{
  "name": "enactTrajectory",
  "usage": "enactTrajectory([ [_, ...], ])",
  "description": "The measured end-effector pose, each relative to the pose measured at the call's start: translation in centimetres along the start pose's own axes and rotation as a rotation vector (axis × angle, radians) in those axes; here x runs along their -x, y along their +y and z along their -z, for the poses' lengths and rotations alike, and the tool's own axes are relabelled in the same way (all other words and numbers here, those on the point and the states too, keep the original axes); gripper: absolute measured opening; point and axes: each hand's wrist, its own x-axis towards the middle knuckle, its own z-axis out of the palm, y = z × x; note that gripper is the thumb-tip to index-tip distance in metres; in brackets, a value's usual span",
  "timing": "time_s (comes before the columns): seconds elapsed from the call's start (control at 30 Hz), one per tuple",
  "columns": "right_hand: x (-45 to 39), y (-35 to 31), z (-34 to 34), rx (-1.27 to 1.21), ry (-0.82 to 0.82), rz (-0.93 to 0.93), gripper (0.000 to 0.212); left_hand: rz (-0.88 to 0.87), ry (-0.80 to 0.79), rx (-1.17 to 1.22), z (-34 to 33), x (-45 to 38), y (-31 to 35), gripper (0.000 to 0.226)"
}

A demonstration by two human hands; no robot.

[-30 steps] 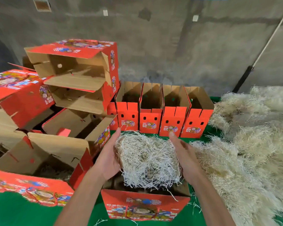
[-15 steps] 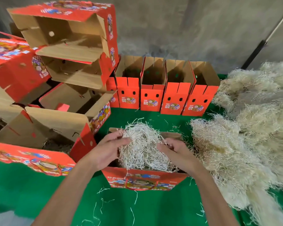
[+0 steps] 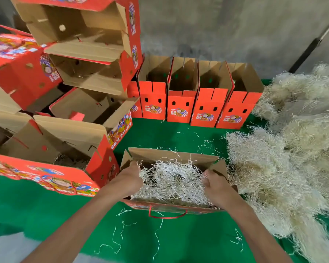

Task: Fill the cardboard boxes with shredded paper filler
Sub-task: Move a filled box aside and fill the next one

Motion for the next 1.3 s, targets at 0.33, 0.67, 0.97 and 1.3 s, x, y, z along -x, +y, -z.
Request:
enactTrajectory([
  [0.33, 0.9, -1.7, 3.1, -0.003, -0.176, 0.132, 0.051, -0.352, 0.165, -0.305, 0.0, -1.0, 1.1, 0.041],
  [0.67, -2.6, -5.1, 3.6, 0.32, -0.259, 0.242, 0.034, -0.564, -0.138, -0.566, 1.7, -3.0, 4.0, 0.04],
  [0.97, -10.0, -5.0, -1.5, 0.64, -0.49, 0.27, 0.03, -0.36, -0.434, -0.854, -2.8, -9.7, 5.4, 0.03],
  [1.3, -13.7, -0.8, -7.2, 0.858, -0.594, 0.461, 0.043, -0.05, -0.711, -0.781, -5.4, -13.4, 4.2, 0.018],
])
